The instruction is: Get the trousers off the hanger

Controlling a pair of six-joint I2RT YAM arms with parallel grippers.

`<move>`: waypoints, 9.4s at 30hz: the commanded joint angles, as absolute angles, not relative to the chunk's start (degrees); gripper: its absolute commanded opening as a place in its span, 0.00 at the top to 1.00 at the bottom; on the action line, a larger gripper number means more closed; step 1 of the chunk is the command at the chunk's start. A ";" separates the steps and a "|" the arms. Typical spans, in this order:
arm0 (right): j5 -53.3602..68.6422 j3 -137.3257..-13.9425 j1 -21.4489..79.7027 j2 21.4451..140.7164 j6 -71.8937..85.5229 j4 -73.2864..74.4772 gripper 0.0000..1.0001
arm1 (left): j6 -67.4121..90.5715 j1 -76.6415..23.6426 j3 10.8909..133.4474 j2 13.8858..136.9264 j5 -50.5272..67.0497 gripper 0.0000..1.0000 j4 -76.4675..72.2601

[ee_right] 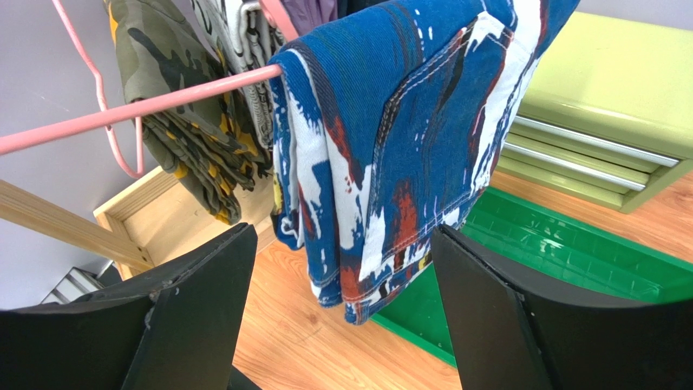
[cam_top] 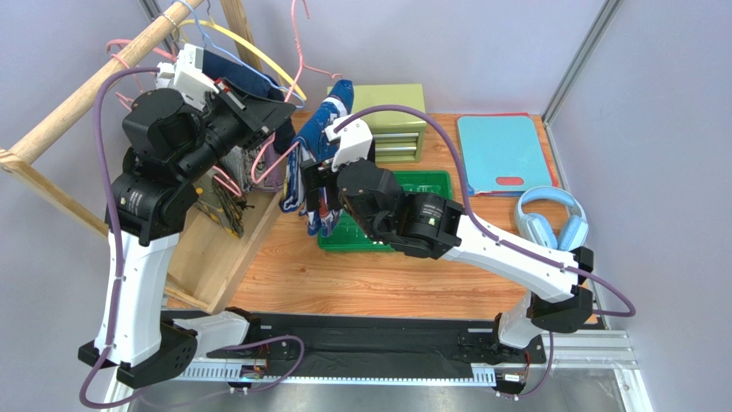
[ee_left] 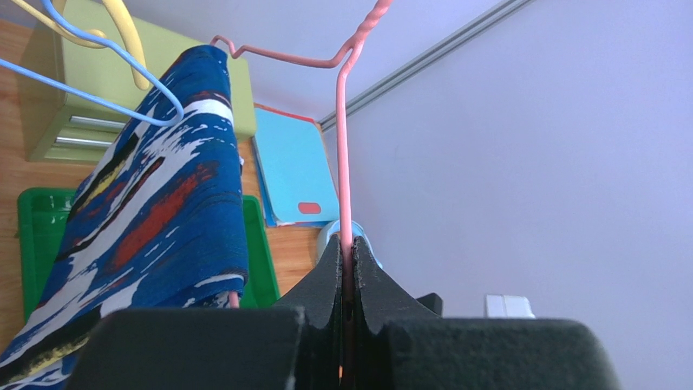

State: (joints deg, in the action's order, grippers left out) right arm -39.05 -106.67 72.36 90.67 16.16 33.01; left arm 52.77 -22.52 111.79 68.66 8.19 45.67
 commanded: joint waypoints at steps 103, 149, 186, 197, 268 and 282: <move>-64.49 -125.51 72.68 109.06 3.44 22.26 0.36 | 56.86 -22.94 114.52 61.52 11.07 1.00 33.13; -50.35 -129.45 73.56 94.92 0.19 33.66 1.00 | 50.36 -22.94 99.58 57.48 16.44 1.00 36.56; -55.36 -130.80 76.73 84.74 -32.17 19.25 1.00 | 32.44 -22.94 96.41 53.96 9.67 1.00 53.70; -44.06 -95.83 62.41 65.24 -14.42 28.12 1.00 | 29.62 -22.94 102.12 54.84 8.26 1.00 58.09; -47.29 -68.01 65.65 98.42 -37.55 -6.64 0.87 | 29.09 -22.94 111.45 53.35 7.65 1.00 67.06; -41.75 -78.56 67.94 97.75 -15.68 18.85 0.40 | 30.23 -22.94 111.18 52.82 8.08 1.00 66.45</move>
